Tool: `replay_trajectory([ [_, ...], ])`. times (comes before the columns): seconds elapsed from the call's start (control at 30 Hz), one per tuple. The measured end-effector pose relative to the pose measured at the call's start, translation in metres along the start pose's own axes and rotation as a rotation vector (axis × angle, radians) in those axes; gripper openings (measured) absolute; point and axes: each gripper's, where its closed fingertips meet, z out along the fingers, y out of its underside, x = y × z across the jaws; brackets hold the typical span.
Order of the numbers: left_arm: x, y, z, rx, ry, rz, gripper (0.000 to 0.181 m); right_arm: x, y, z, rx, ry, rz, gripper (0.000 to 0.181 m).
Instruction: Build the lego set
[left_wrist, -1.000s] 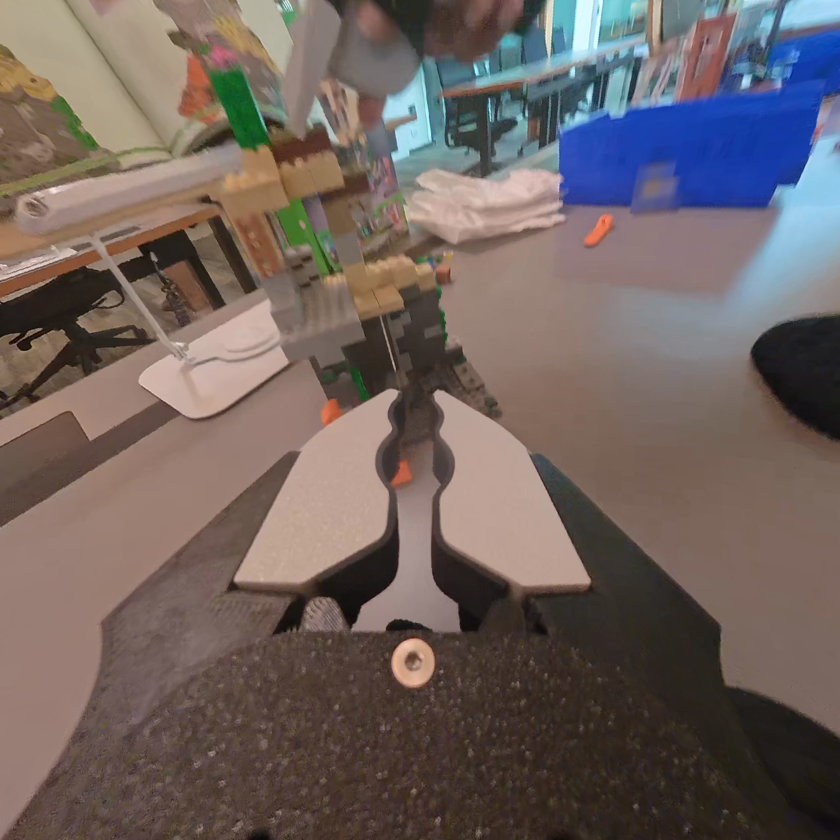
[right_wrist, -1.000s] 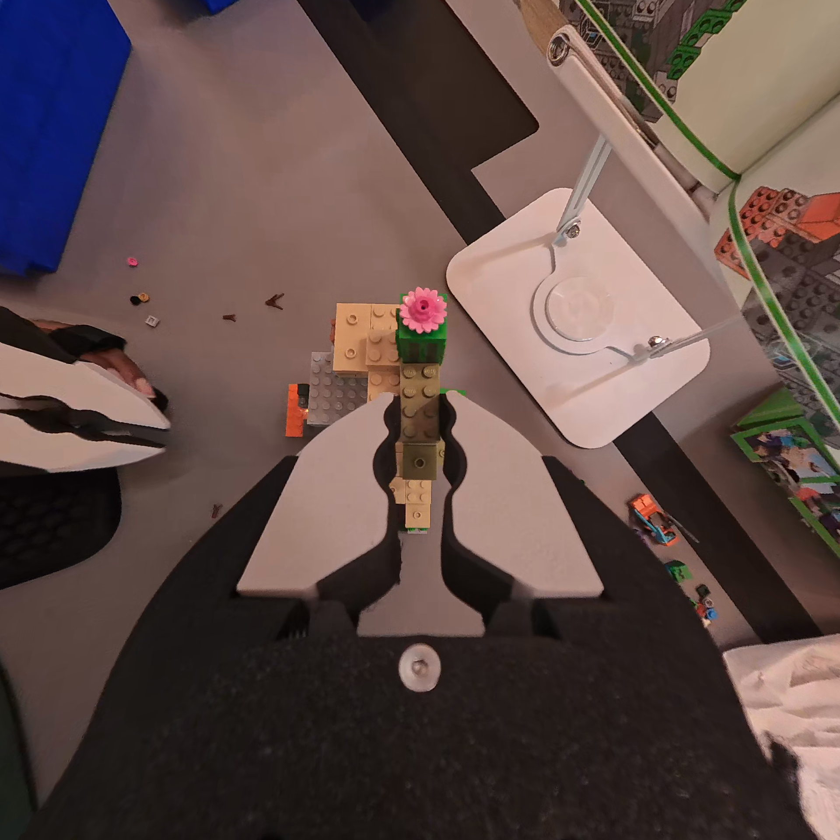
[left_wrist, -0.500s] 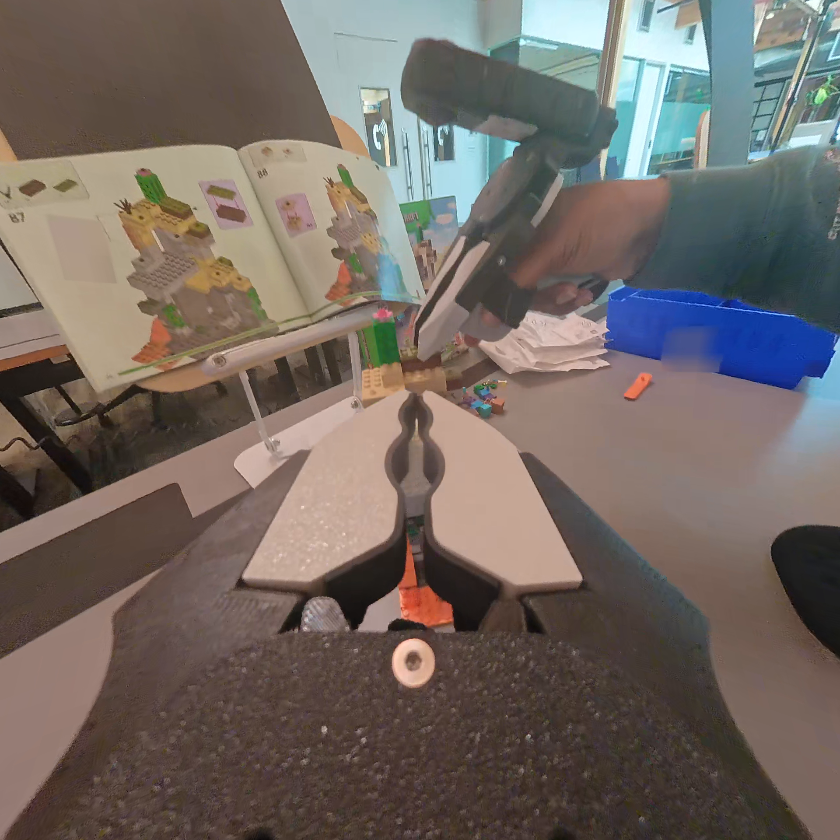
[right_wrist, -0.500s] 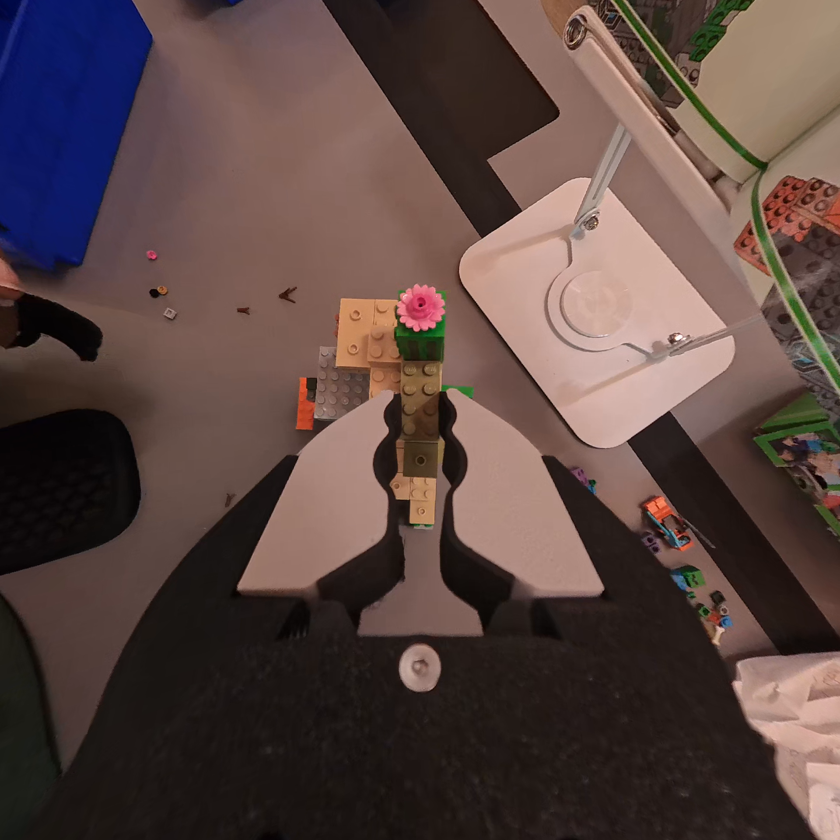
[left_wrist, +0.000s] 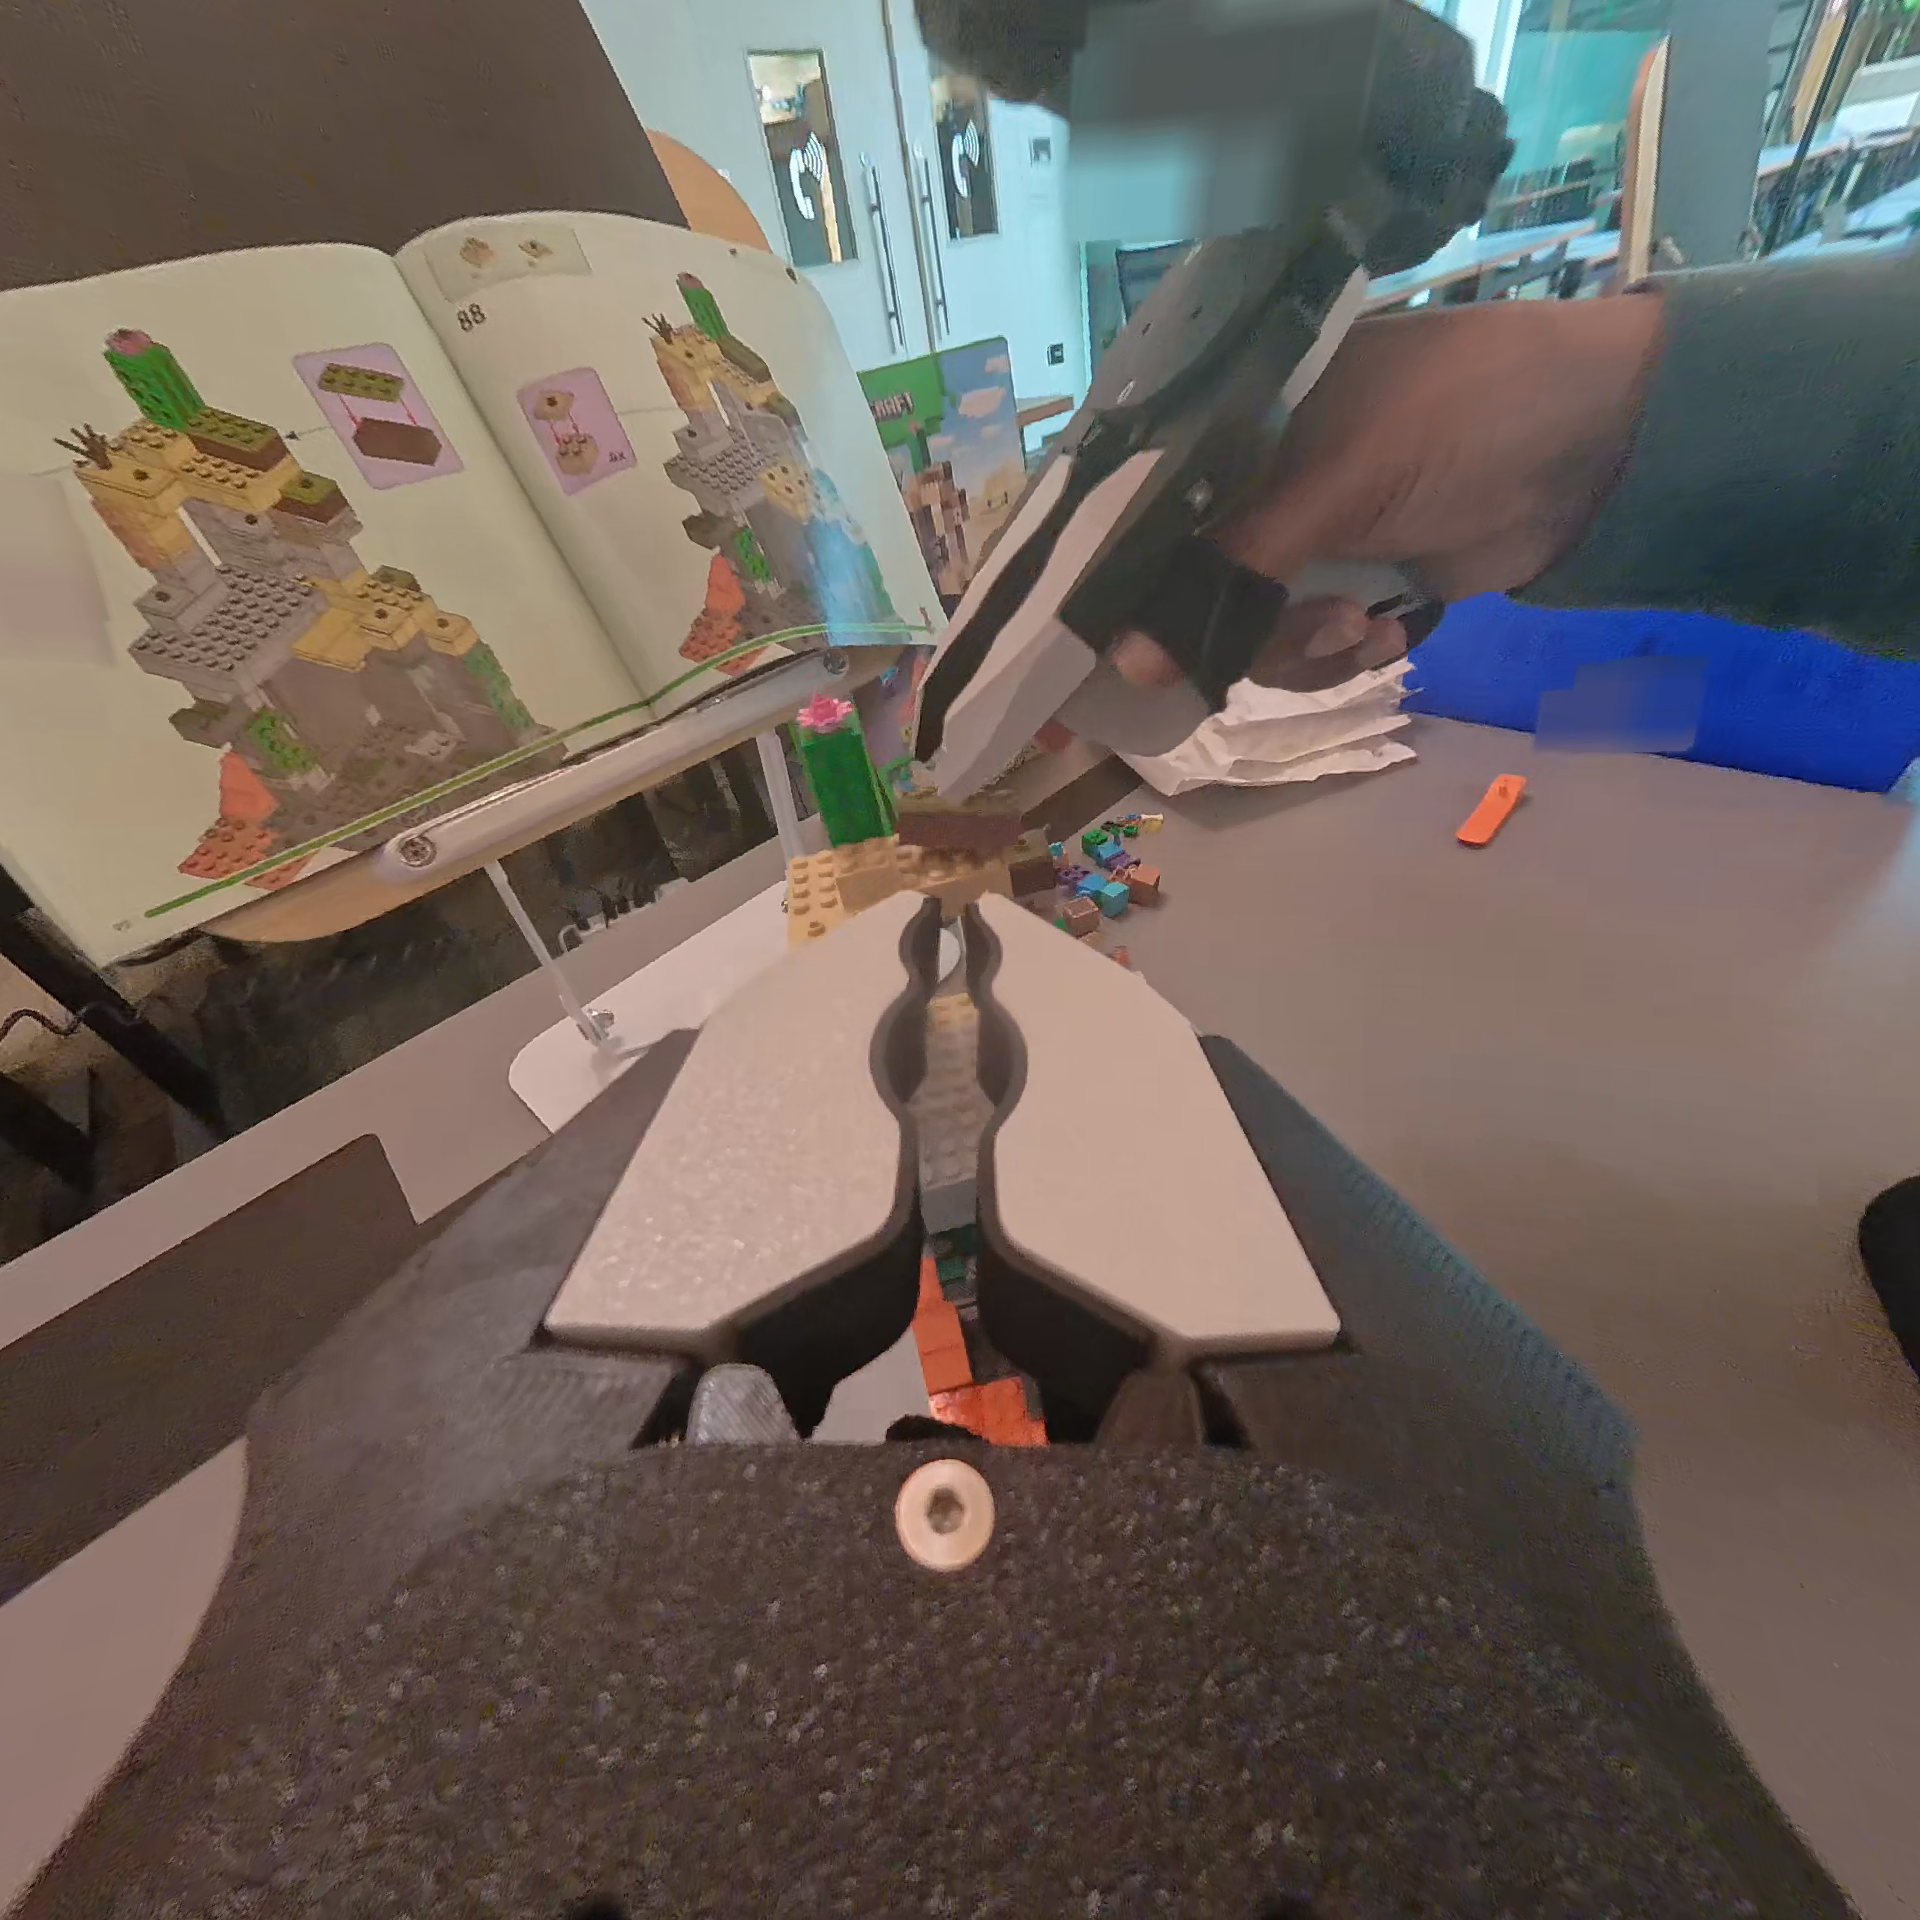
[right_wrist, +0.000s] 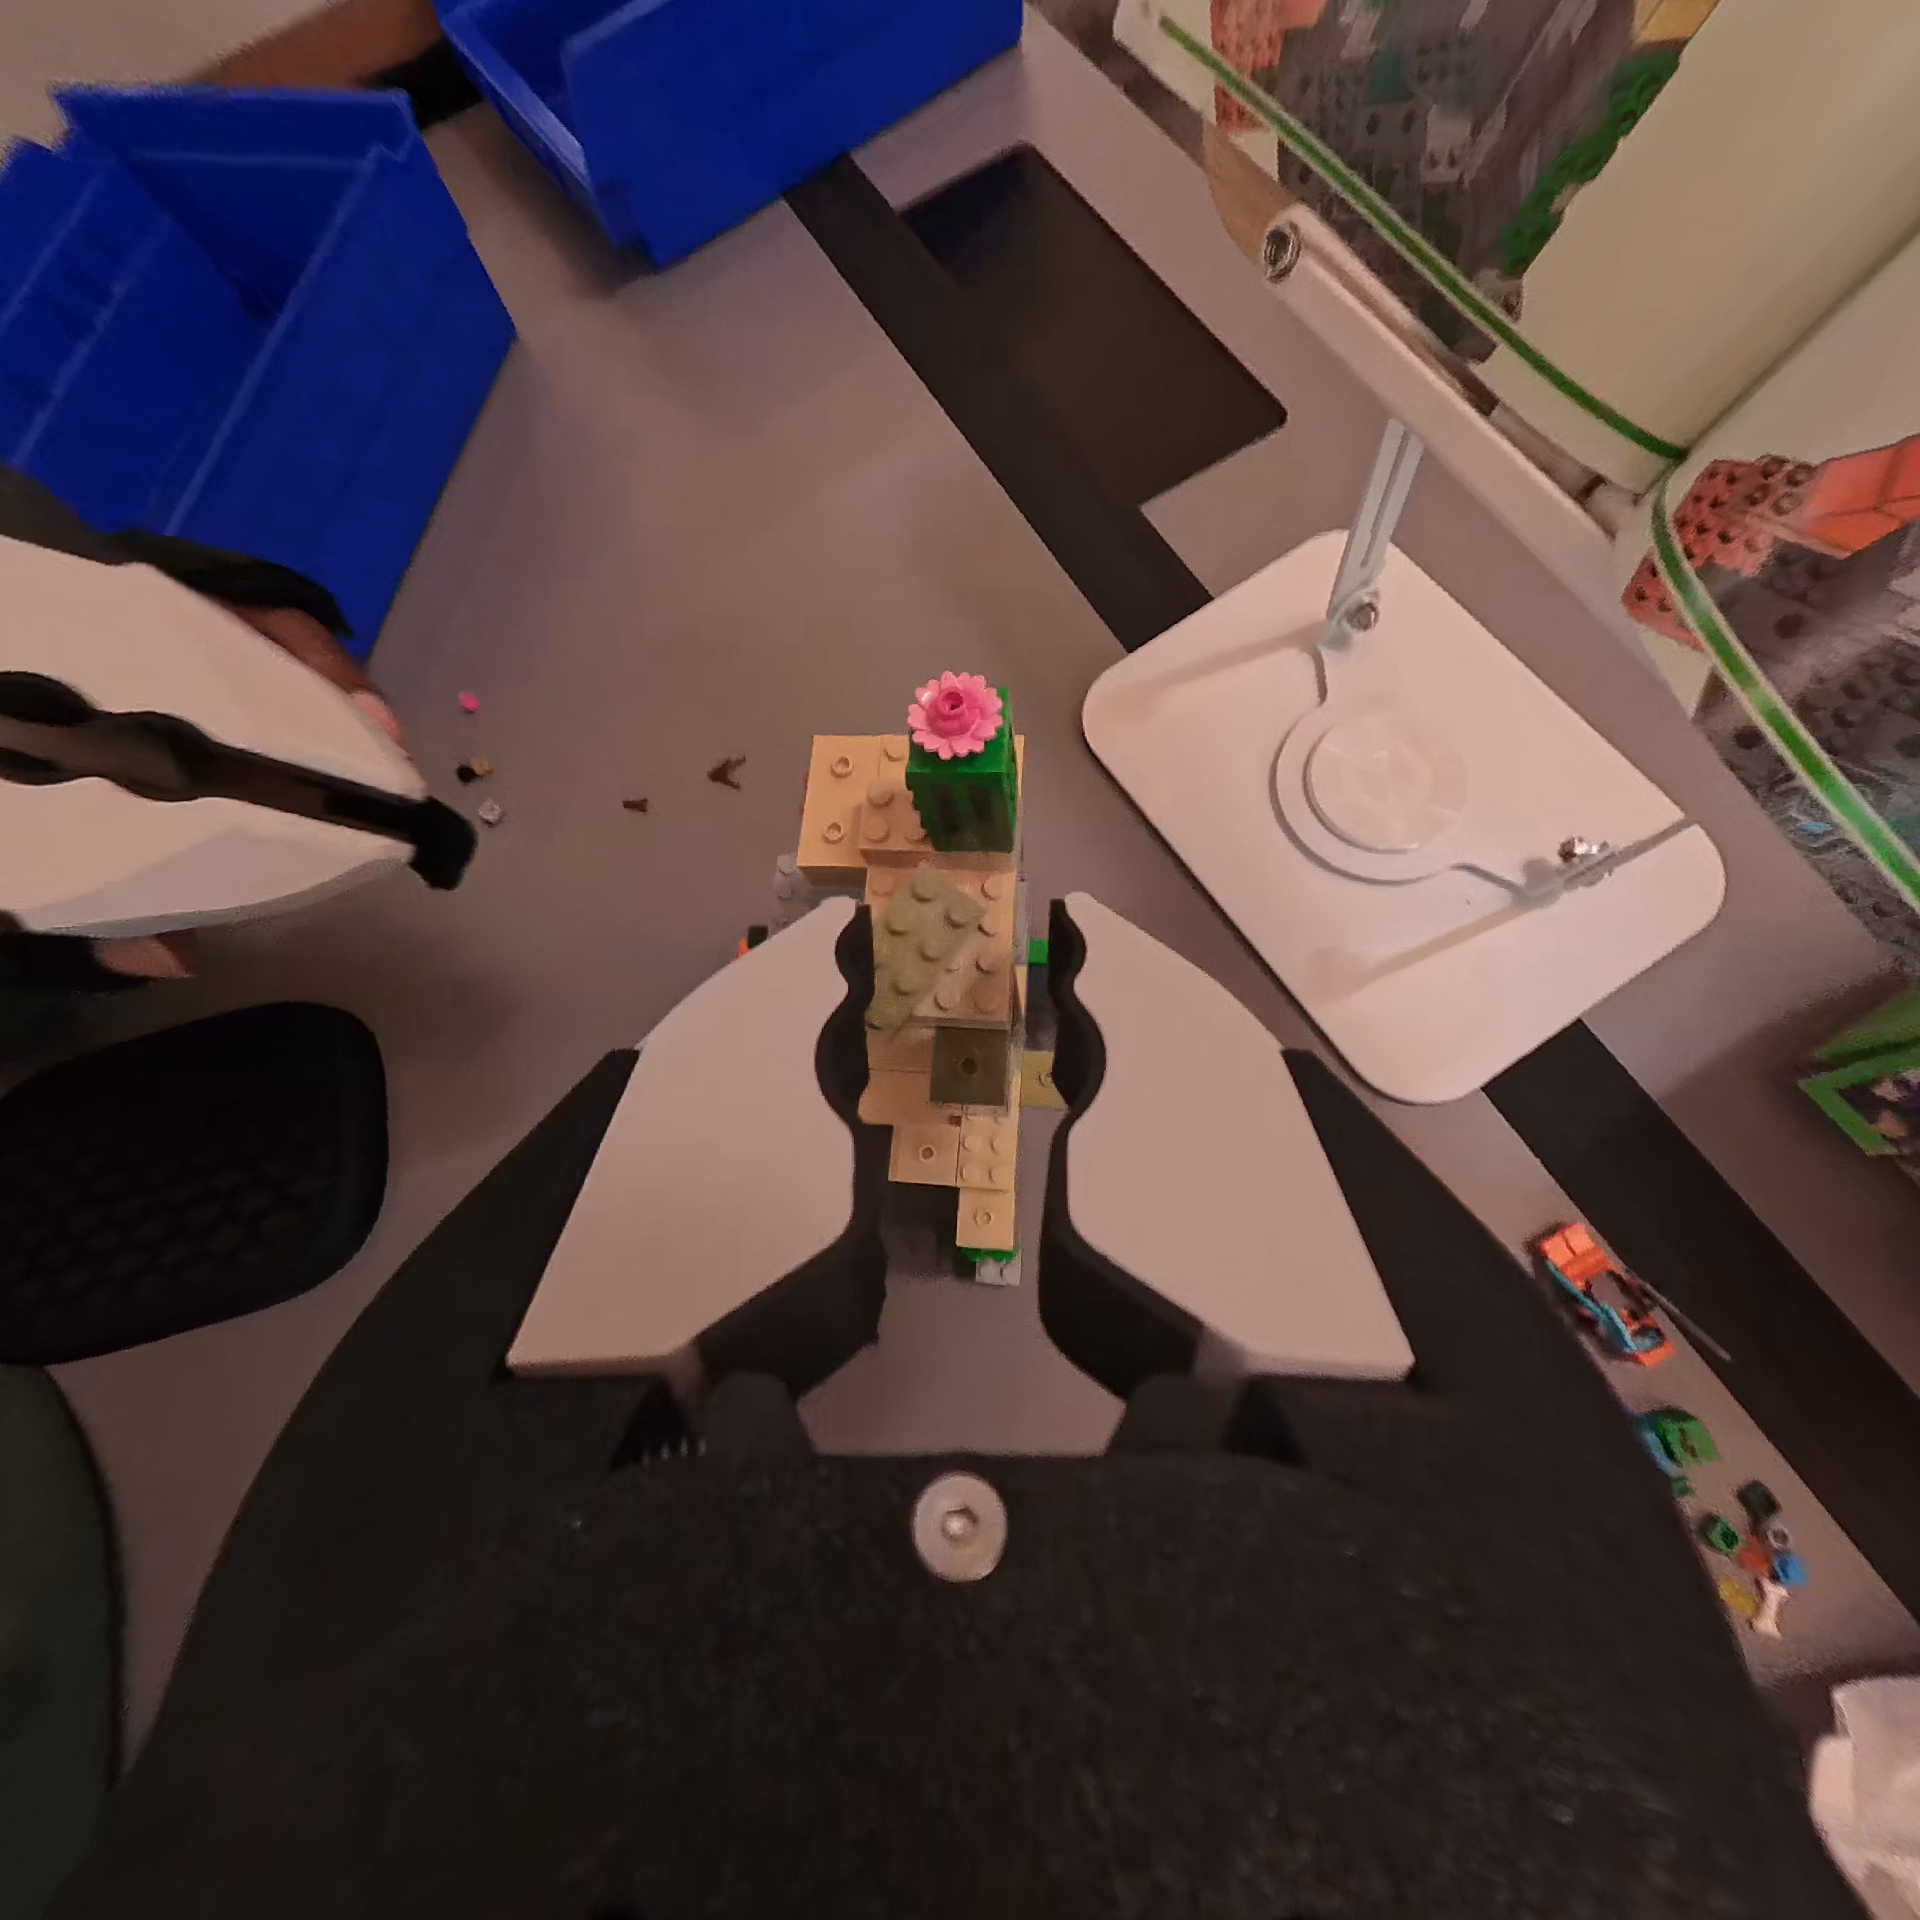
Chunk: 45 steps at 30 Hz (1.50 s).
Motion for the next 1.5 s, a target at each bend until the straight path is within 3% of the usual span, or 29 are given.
replay_trajectory([
  [0.27, 0.000, 0.019, 0.038, -0.095, 0.012, 0.020, 0.004, -0.001, 0.011, -0.006, 0.073, -0.019, -0.095, 0.028],
  [0.53, -0.005, 0.031, 0.051, -0.107, 0.004, 0.010, 0.007, -0.022, 0.021, -0.002, 0.090, 0.161, -0.171, 0.045],
  [0.67, -0.011, 0.024, 0.053, -0.094, -0.001, 0.015, 0.010, -0.015, 0.017, 0.005, 0.117, 0.265, -0.208, 0.036],
  [0.73, -0.012, 0.022, 0.053, -0.095, 0.006, 0.021, 0.012, -0.016, 0.017, 0.009, 0.121, 0.244, -0.215, 0.021],
  [1.17, 0.001, 0.018, 0.066, -0.208, 0.121, 0.256, 0.013, -0.004, 0.019, 0.002, 0.040, -0.111, -0.377, 0.020],
  [1.5, 0.002, 0.019, 0.085, -0.294, 0.171, 0.296, 0.014, -0.006, 0.020, 0.006, 0.019, -0.299, -0.472, 0.020],
])
